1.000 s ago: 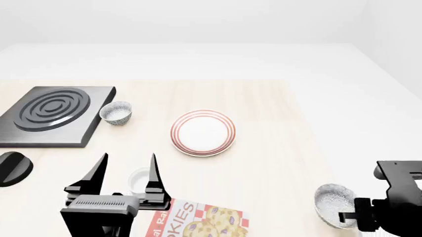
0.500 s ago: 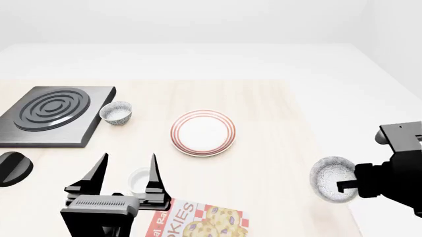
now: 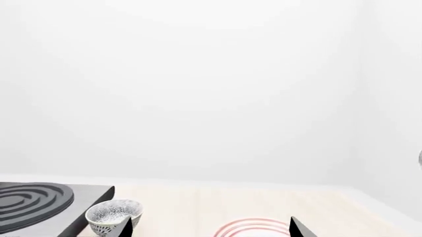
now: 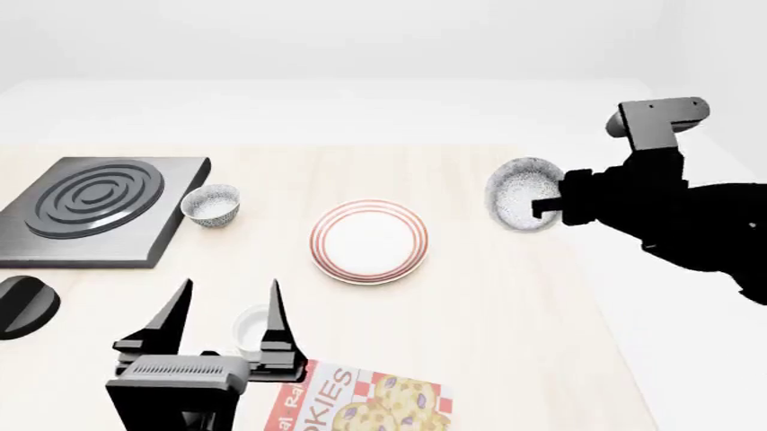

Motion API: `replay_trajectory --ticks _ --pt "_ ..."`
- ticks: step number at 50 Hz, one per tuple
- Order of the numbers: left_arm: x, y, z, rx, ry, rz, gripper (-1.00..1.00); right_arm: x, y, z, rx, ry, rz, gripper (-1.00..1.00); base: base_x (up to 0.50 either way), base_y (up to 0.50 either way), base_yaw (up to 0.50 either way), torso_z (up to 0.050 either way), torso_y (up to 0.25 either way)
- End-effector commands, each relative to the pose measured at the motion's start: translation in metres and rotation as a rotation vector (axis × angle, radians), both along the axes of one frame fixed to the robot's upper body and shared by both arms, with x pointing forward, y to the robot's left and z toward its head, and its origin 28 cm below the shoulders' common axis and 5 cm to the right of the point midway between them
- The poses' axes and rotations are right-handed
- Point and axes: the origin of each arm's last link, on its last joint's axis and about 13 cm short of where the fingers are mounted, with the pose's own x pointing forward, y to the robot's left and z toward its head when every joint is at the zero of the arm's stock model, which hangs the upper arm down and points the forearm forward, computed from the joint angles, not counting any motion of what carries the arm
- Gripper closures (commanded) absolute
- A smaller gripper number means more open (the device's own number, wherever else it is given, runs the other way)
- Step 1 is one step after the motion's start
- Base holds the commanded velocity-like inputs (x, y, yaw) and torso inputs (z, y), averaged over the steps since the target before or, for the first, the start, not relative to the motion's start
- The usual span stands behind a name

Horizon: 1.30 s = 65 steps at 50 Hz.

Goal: Pick the akita bowl next to the cookies box and place it on the plate.

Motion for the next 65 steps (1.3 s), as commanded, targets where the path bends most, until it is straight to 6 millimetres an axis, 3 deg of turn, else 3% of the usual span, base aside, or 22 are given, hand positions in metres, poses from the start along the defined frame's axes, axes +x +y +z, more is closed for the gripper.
replay_trajectory --ticks 1,6,10,16,24,31,38,49,65 --pt "0.001 0.002 -0.001 0.010 -0.001 0.016 -1.00 0.062 0.042 0.014 0.066 -0.146 0.081 1.00 0.00 0.00 0.00 0.000 0.000" --pt "0.000 0.003 -0.005 0.017 0.010 0.013 -1.00 0.090 0.060 -0.006 0.140 -0.167 0.067 1.00 0.00 0.00 0.00 0.000 0.000" --pt "-0.001 0.004 -0.006 0.019 0.014 0.016 -1.00 0.089 0.077 -0.021 0.234 -0.132 0.126 1.00 0.00 0.00 0.00 0.000 0.000" --pt "-0.002 0.005 -0.008 0.022 0.023 0.030 -1.00 0.092 0.099 -0.017 0.357 -0.176 0.243 1.00 0.00 0.00 0.00 0.000 0.000" --pt "-0.005 0.009 -0.006 0.010 0.021 0.061 -1.00 0.085 0.125 -0.026 0.510 -0.047 0.281 1.00 0.00 0.00 0.00 0.000 0.000" --pt "-0.012 0.017 -0.003 -0.003 0.009 0.088 -1.00 0.080 0.143 -0.024 0.754 0.009 0.338 1.00 0.00 0.00 0.00 0.000 0.000" --pt "-0.018 0.019 -0.007 0.034 0.003 0.097 -1.00 0.068 0.158 -0.030 0.986 0.182 0.370 1.00 0.00 0.00 0.00 0.000 0.001" --pt "-0.018 0.023 -0.008 0.027 -0.019 0.102 -1.00 0.067 0.161 -0.031 1.035 0.185 0.357 1.00 0.00 0.00 0.00 0.000 0.000" --pt "-0.021 0.017 -0.008 0.017 -0.023 0.106 -1.00 0.072 0.157 -0.029 0.990 0.129 0.279 1.00 0.00 0.00 0.00 0.011 -0.243"
